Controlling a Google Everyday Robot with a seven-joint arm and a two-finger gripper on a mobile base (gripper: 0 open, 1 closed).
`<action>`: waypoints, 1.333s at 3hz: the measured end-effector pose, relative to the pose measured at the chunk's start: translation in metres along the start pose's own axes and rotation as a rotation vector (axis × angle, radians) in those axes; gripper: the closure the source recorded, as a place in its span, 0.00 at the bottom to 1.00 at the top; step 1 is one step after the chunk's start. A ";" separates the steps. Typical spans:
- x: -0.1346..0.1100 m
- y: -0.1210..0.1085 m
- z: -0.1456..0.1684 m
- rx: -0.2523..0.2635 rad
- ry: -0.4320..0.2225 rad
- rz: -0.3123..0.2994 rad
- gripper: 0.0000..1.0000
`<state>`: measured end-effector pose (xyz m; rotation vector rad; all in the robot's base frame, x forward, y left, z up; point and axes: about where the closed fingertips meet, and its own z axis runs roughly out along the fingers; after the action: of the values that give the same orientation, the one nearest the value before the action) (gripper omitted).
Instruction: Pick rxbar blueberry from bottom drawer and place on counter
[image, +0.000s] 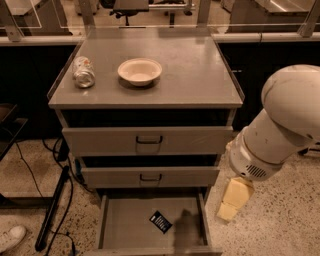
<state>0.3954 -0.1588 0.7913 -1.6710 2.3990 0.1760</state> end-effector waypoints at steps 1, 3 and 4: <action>0.000 0.000 0.000 0.000 0.000 0.000 0.00; -0.001 -0.037 0.081 0.037 0.001 0.175 0.00; 0.000 -0.037 0.082 0.036 0.001 0.178 0.00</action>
Offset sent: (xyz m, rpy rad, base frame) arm 0.0497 0.0095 -0.0717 0.0156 -0.0257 -0.1883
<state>0.4386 -0.1534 0.7128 -1.4421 2.5350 0.1589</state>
